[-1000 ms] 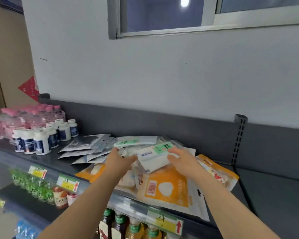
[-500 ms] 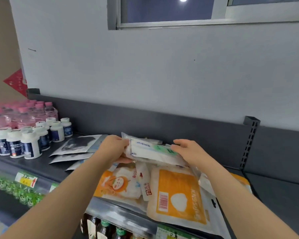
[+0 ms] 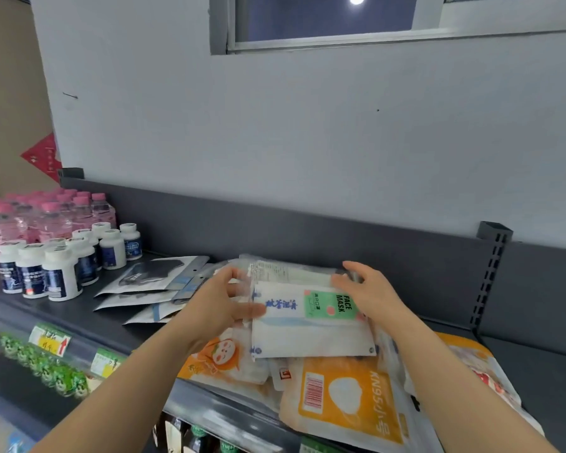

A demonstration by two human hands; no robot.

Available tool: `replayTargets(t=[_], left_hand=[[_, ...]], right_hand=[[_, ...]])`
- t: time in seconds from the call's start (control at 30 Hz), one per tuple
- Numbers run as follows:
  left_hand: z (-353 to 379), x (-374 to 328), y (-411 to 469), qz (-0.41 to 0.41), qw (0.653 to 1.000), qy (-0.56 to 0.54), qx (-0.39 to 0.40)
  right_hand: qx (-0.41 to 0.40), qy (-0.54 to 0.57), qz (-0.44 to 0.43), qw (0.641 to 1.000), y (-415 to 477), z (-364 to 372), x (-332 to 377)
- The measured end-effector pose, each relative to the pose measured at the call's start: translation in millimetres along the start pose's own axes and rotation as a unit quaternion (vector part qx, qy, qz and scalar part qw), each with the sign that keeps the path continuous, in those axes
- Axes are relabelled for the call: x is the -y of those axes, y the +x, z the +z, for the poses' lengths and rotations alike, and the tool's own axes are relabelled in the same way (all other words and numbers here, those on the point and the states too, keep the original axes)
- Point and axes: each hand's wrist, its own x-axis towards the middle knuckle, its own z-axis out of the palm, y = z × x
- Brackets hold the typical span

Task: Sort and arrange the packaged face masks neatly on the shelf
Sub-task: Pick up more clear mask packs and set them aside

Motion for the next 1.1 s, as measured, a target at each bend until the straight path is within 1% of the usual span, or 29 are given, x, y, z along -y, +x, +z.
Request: replayTargets(t=[0.1,0.2,0.27,0.37,0.43,0.47,0.53,0.6,0.7,0.8,0.9,0.97,1.03,1.1], left_hand=[[4.9,-4.4,3.7,0.035,0.999,-0.011,-0.004],[7.1,-12.8,11.3,0.050,0.997,-0.020,-0.053],[3.5,-16.7,19.3,0.047,0.995,-0.037,-0.085],[-7.3,-25.8,34.6,0.030,0.985,-0.098,-0.140],[-17.4,-36.0,46.5,0.027,0.976,-0.132,-0.168],[-23.2,-41.3,52.7,0.034,0.974,-0.139,-0.178],[-36.0,-50.9,65.0,0.049,0.972,-0.121,-0.197],[-47.9,-54.7,76.9,0.053,0.972,-0.075,-0.215],[-58.3,-42.6,92.5,0.032,0.972,0.019,-0.234],[-61.2,-15.7,107.1,-0.018,0.973,0.053,-0.223],[-62.5,4.8,118.6,-0.068,0.974,0.092,-0.196],[-62.4,12.7,124.9,-0.109,0.979,0.095,-0.145],[-61.9,18.1,130.3,-0.133,0.982,0.101,-0.094],[-63.7,19.6,135.6,-0.137,0.982,0.105,-0.075]], right_hand=[[-0.032,0.028,-0.005,0.999,0.1,-6.8,0.8],[-0.049,0.086,-0.018,0.995,2.8,-13.5,4.7],[-0.051,0.106,-0.019,0.993,5.3,-17.1,8.2],[-0.031,0.127,0.015,0.991,14.0,-17.7,13.1],[-0.005,0.184,0.033,0.982,21.5,-16.0,23.2],[-0.002,0.205,0.027,0.978,26.0,-15.3,31.0],[-0.019,0.218,0.004,0.976,35.9,-14.0,48.7],[-0.033,0.210,-0.004,0.977,45.1,-8.6,63.7],[-0.042,0.129,0.012,0.991,48.9,6.4,71.9],[-0.024,0.017,0.051,0.998,48.1,22.7,66.6],[0.025,-0.032,0.119,0.992,49.4,37.5,57.5],[0.035,-0.028,0.149,0.988,51.6,46.0,53.0],[0.032,0.011,0.159,0.987,53.9,53.6,51.3],[0.025,0.024,0.162,0.986,57.4,59.3,53.6]])
